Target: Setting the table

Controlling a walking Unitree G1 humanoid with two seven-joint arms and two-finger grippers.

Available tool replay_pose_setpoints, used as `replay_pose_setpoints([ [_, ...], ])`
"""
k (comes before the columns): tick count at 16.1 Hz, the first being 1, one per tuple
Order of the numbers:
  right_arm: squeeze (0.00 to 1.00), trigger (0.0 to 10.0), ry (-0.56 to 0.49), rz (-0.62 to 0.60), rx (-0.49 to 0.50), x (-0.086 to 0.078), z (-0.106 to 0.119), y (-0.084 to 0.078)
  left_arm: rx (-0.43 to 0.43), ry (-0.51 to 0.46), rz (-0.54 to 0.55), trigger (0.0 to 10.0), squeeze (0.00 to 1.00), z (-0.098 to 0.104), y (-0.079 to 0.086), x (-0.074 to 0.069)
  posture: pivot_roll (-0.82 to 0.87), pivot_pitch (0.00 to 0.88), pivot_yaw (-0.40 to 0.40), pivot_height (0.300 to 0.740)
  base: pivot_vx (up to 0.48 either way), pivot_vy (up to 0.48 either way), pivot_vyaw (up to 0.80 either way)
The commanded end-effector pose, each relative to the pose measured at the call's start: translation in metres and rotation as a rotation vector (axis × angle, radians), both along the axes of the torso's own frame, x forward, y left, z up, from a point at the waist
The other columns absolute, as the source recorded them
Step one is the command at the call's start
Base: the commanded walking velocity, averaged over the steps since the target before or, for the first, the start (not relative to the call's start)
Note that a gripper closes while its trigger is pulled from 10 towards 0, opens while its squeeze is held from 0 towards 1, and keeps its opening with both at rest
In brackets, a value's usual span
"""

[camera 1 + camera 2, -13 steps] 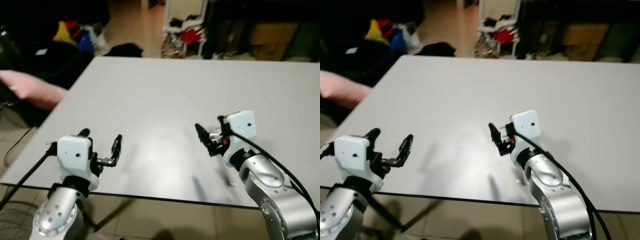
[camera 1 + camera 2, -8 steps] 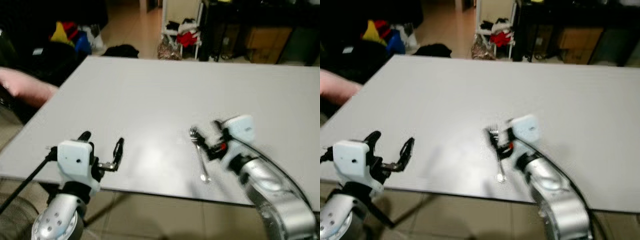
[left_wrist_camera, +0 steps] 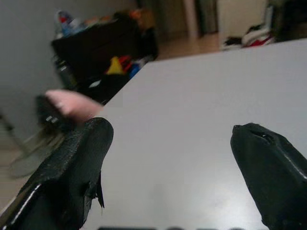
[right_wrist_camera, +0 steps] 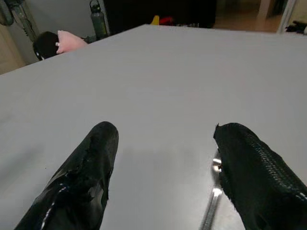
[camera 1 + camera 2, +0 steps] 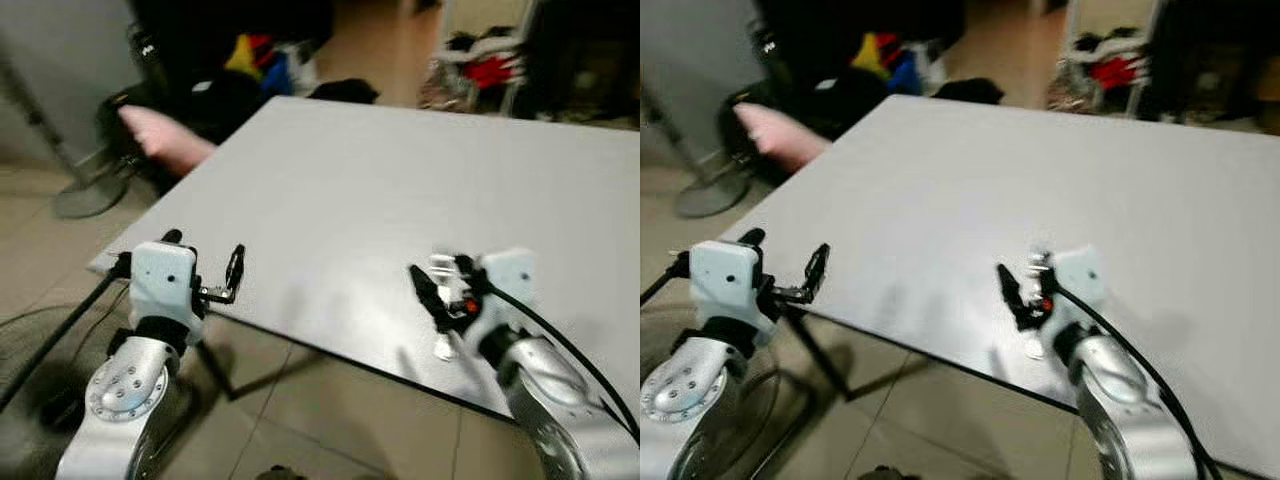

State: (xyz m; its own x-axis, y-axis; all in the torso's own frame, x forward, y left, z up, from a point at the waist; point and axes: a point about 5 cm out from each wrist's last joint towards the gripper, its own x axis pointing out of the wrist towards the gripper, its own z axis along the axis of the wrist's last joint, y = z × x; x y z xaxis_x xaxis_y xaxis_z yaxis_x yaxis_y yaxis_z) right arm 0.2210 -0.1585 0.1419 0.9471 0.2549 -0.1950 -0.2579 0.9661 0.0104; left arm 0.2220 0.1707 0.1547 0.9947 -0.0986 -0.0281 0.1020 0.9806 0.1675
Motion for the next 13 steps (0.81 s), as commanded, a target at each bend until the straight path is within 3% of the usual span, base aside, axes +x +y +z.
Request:
replay_pose_setpoints([
  [1, 0.0, 10.0, -0.026, 0.01, 0.008, -0.002, 0.006, 0.002, 0.017, -0.024, 0.011, 10.0, 0.0, 0.001, 0.003, 0.002, -0.18, 0.0, 0.137, 0.74, 0.0, 0.0, 0.8],
  [6, 0.0, 10.0, -0.022, 0.111, 0.036, 0.006, 0.008, 0.009, 0.047, 0.009, 0.022, 10.0, 0.0, -0.006, -0.001, -0.014, -0.12, 0.0, 0.073, 0.74, 0.0, 0.0, 0.8],
  [11, 0.0, 10.0, 0.004, 0.174, 0.083, 0.015, 0.004, 0.021, 0.007, 0.036, 0.081, 10.0, 0.0, -0.003, 0.0, -0.039, -0.08, 0.0, 0.039, 0.74, 0.0, 0.0, 0.8],
  [13, 0.0, 10.0, 0.028, 0.145, 0.089, 0.016, 0.0, 0.019, 0.022, 0.056, 0.077, 10.0, 0.0, -0.008, -0.002, -0.038, -0.08, 0.0, 0.043, 0.74, 0.0, 0.0, 0.8],
])
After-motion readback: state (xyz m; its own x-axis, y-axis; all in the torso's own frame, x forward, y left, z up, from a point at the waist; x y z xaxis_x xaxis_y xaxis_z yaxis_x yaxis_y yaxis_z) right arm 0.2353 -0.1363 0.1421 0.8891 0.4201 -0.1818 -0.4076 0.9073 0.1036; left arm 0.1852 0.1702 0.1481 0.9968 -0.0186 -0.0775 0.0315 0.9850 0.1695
